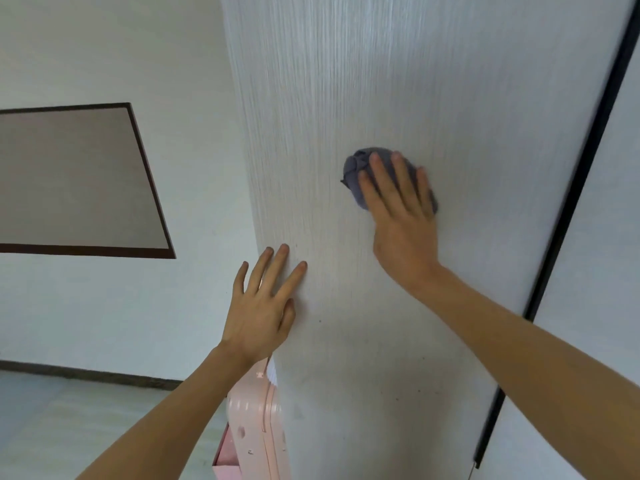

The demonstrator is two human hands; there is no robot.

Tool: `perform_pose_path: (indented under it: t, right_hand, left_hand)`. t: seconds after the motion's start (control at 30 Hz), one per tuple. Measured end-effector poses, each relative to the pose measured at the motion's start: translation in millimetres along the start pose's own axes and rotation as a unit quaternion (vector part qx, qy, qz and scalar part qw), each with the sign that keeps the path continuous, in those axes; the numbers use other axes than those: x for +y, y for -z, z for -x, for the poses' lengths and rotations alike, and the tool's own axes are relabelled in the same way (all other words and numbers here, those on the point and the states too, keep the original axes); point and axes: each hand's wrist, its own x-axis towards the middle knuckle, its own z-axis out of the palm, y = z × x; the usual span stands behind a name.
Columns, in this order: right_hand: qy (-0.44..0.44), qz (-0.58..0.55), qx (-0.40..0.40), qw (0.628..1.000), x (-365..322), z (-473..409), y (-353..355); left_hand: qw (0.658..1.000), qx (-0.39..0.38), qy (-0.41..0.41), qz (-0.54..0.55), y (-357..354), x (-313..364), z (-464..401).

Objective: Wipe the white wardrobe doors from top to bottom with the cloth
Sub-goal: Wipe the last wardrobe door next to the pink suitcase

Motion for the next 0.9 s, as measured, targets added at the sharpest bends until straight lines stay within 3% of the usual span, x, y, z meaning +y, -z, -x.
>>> perform_pose_path:
  t: [0.07,0.13,0.23,0.3,0.43,0.5,0.57,0.67,0.73,0.8,0.9]
  right_hand:
    - [0.111,0.011,-0.049,0.993,-17.3,36.2,-12.0]
    - [0.274,0.028,-0.164,0.947,-30.2,93.8,-21.6]
    - [0.347,0.005,-0.283,0.894,-36.8,134.5,-19.4]
    - [0.336,0.005,-0.255,0.907,-36.1,110.0,-19.1]
    - [0.158,0.017,-0.054,0.986,-38.0,8.2,-16.3]
    - [0.078,0.028,-0.023,0.996,-50.5,-20.2,-17.9]
    - [0.052,0.029,-0.017,0.998,-67.3,-10.7,-24.7]
    - [0.187,0.027,-0.103,0.977,-96.2,63.3,-43.5]
    - [0.302,0.031,-0.205,0.93,-108.6,110.5,-46.1]
    - [0.349,0.057,-0.27,0.896,-112.0,130.2,-46.9]
    - [0.333,-0.002,-0.221,0.917,-107.4,107.7,-46.2]
  left_hand:
    - [1.0,0.004,0.024,0.005,-1.7,-6.5,2.5]
    - [0.998,0.001,0.057,0.006,-3.4,-11.9,6.3]
    - [0.998,-0.017,0.062,-0.009,-6.2,-16.5,17.2]
    - [0.998,-0.025,0.056,-0.011,-5.7,-17.1,21.3]
    - [0.999,-0.032,0.036,0.005,-3.0,-25.2,19.0]
    - [0.999,-0.028,0.027,0.009,-3.9,-31.9,21.1]
    - [0.999,-0.015,0.034,0.016,-6.3,-37.3,26.8]
    - [0.997,-0.007,0.073,0.032,-11.8,-46.9,38.9]
    - [0.996,-0.002,0.086,0.037,-14.9,-52.9,43.3]
    - [0.995,-0.004,0.09,0.046,-17.2,-58.5,46.7]
    - [0.994,0.002,0.093,0.062,-19.1,-63.4,50.8]
